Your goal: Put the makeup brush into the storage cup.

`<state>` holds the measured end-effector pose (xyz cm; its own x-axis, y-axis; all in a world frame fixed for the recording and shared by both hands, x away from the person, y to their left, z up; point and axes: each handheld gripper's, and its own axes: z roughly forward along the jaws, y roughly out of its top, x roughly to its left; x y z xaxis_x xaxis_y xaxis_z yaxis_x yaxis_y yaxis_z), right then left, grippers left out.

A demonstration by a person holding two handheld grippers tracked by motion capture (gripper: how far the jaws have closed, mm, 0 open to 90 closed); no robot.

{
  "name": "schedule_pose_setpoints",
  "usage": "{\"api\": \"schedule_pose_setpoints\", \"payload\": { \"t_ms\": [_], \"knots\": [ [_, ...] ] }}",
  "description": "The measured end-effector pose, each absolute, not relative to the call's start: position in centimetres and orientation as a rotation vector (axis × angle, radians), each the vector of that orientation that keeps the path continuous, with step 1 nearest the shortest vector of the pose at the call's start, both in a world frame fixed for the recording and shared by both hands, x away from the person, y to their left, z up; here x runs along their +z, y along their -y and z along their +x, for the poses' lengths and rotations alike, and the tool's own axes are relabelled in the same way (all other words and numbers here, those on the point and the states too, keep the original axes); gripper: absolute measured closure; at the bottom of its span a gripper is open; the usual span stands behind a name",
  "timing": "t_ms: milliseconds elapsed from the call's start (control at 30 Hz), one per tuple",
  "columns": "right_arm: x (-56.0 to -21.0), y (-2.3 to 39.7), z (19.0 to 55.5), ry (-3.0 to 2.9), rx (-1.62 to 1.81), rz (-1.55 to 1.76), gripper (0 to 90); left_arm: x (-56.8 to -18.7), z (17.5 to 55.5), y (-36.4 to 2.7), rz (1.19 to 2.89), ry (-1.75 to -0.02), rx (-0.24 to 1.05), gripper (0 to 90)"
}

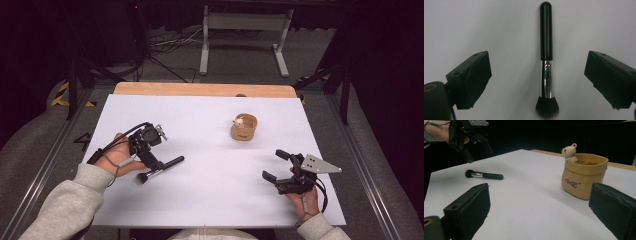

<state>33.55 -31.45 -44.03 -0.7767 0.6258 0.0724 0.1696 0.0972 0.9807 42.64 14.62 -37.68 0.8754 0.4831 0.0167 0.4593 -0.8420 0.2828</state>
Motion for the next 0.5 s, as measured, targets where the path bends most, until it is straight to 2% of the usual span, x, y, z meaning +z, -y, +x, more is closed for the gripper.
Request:
{"api": "schedule_pose_setpoints", "payload": {
  "t_ms": [500],
  "knots": [
    [-44.0,31.3,33.5,-2.031,1.722,0.769,5.0,-39.1,43.0,-14.3,2.799,-0.725,0.072,12.6]
  ]
}}
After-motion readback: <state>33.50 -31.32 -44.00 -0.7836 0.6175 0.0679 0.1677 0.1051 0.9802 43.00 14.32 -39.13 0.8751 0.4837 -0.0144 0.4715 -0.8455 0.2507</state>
